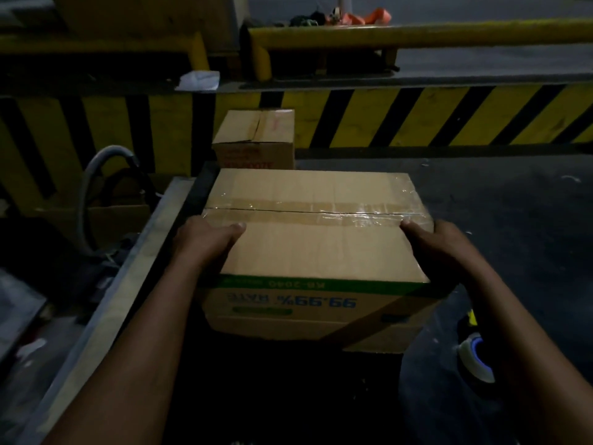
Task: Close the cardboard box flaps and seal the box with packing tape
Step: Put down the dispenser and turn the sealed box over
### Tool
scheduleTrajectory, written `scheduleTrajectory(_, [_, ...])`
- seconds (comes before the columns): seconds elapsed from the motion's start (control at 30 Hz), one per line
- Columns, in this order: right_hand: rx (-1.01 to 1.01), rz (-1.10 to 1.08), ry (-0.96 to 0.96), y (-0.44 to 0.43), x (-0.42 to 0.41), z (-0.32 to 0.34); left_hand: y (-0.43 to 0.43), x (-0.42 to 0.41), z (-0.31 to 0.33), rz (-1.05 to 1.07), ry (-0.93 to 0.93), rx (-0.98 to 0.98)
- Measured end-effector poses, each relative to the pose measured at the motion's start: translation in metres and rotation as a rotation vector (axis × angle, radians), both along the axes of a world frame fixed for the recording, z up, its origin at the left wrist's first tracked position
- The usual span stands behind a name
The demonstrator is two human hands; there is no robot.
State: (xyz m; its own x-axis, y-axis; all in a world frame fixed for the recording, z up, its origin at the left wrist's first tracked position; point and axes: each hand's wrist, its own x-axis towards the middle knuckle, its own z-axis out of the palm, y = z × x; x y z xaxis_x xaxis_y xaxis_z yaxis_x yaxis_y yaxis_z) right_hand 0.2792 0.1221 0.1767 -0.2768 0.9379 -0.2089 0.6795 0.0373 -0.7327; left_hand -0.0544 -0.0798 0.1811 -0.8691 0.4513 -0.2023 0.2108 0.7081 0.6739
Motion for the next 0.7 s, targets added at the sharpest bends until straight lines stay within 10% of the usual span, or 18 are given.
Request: scheduleTrajectory(0.7, [0.069,0.070,0.614,0.051,-0.007,0.041,0.019,-0.044,0.061,-0.064,0.057,0.486])
